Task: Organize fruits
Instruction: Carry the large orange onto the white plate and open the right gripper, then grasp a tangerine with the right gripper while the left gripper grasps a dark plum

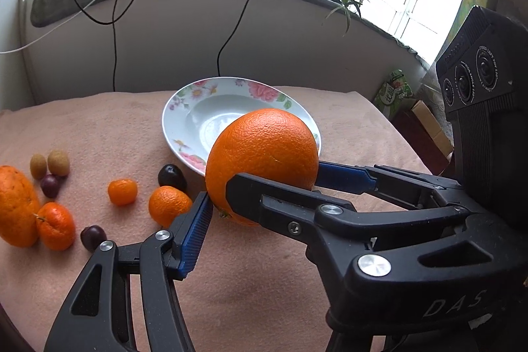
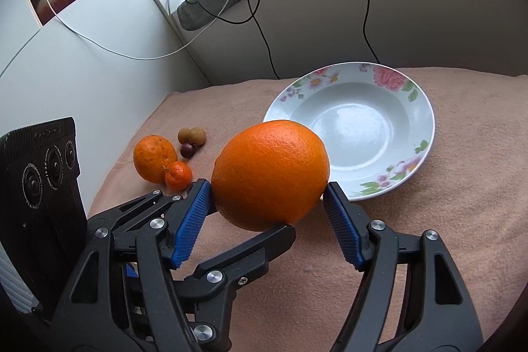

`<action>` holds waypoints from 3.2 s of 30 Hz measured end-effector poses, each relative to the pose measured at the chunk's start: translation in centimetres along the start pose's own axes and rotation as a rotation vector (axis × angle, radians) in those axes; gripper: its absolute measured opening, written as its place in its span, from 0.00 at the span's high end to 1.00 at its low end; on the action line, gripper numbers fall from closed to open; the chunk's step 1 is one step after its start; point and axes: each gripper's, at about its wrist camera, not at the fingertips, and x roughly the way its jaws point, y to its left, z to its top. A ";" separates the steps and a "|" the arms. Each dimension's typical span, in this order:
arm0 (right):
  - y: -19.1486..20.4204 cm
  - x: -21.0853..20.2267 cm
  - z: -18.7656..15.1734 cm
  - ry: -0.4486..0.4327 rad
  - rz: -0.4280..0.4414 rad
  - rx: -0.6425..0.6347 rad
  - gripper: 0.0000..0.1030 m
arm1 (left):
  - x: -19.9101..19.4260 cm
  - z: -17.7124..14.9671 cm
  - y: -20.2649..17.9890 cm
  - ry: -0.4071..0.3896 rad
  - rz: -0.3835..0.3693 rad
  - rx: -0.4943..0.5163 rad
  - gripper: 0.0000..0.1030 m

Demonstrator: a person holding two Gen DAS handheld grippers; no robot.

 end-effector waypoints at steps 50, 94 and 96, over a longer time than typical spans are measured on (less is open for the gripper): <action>-1.1 -3.6 -0.2 -0.103 -0.101 -0.009 0.21 | -1.6 -0.3 1.1 -0.025 0.082 -0.002 0.42; 3.2 1.5 -2.7 0.037 0.004 -0.066 0.20 | -5.2 -5.6 9.5 -0.009 0.192 -0.146 0.61; 3.3 2.1 -2.7 0.055 0.012 -0.061 0.28 | -4.8 -5.3 9.6 -0.003 0.191 -0.142 0.62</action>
